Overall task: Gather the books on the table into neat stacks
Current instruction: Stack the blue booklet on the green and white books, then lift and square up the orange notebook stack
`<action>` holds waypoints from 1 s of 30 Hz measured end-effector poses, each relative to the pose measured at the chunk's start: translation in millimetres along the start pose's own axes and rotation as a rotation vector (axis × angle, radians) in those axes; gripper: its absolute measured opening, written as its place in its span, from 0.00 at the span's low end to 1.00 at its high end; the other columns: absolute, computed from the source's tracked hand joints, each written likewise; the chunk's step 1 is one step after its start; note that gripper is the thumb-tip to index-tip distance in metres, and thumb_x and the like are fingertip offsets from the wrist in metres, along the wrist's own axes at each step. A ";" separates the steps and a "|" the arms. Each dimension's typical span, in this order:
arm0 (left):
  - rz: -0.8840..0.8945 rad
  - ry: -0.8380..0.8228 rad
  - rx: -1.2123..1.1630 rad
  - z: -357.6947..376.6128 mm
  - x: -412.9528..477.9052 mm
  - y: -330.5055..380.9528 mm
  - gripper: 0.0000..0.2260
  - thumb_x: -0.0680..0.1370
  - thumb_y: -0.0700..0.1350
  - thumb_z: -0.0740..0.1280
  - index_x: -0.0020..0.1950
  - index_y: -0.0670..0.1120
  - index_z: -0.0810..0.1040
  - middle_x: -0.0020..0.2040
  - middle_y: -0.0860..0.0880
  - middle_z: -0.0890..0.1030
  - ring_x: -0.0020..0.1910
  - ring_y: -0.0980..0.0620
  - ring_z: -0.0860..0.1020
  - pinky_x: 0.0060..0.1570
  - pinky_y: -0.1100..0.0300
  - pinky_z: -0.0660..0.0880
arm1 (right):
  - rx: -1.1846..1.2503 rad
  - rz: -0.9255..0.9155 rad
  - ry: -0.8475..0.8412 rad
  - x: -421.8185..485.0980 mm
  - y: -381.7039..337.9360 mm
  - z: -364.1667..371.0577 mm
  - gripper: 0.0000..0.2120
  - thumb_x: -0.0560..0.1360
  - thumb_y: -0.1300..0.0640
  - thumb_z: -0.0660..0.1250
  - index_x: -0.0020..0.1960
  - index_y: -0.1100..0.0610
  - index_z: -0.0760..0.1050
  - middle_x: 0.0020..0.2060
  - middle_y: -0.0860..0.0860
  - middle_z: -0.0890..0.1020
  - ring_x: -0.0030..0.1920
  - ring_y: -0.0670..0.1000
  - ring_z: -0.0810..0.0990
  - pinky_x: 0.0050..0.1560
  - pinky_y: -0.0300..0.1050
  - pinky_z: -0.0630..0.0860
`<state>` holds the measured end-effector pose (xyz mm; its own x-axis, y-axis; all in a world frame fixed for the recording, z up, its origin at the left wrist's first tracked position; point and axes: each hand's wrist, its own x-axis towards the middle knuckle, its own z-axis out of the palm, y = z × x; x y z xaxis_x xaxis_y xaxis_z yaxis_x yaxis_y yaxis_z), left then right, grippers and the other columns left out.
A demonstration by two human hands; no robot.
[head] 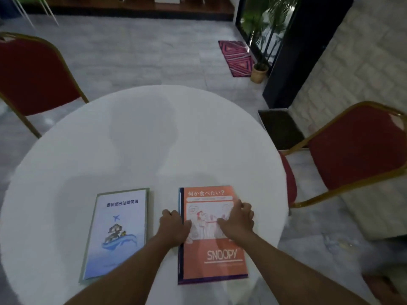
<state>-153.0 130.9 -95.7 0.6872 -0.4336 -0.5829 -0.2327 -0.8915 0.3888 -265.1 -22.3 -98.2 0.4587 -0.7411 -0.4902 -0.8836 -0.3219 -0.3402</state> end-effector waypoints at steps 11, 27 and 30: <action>-0.299 -0.094 -0.753 0.1 7.8 23.4 0.16 0.76 0.37 0.69 0.61 0.37 0.72 0.55 0.38 0.83 0.47 0.41 0.85 0.44 0.47 0.84 | 0.287 0.211 -0.165 13.3 10.5 -12.0 0.38 0.65 0.51 0.79 0.70 0.61 0.69 0.65 0.59 0.74 0.65 0.60 0.76 0.63 0.53 0.79; 0.210 0.274 -1.010 -66.7 -18.0 39.1 0.16 0.72 0.34 0.69 0.57 0.47 0.74 0.48 0.50 0.84 0.41 0.52 0.86 0.30 0.65 0.79 | 0.832 -0.340 -0.091 -14.2 -38.5 -80.1 0.31 0.69 0.64 0.76 0.63 0.46 0.65 0.51 0.45 0.83 0.51 0.48 0.85 0.39 0.36 0.82; 0.288 0.277 -1.031 -75.7 -22.7 36.7 0.17 0.72 0.31 0.69 0.53 0.50 0.77 0.44 0.55 0.86 0.42 0.57 0.86 0.31 0.66 0.79 | 0.861 -0.394 -0.012 -20.1 -41.2 -84.4 0.19 0.67 0.63 0.77 0.49 0.41 0.79 0.45 0.44 0.87 0.46 0.46 0.88 0.42 0.44 0.85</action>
<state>-125.1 117.9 -14.2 0.8597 -0.4478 -0.2457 0.1884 -0.1690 0.9674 -245.8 -43.9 -6.6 0.7142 -0.6643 -0.2207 -0.2938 0.0018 -0.9559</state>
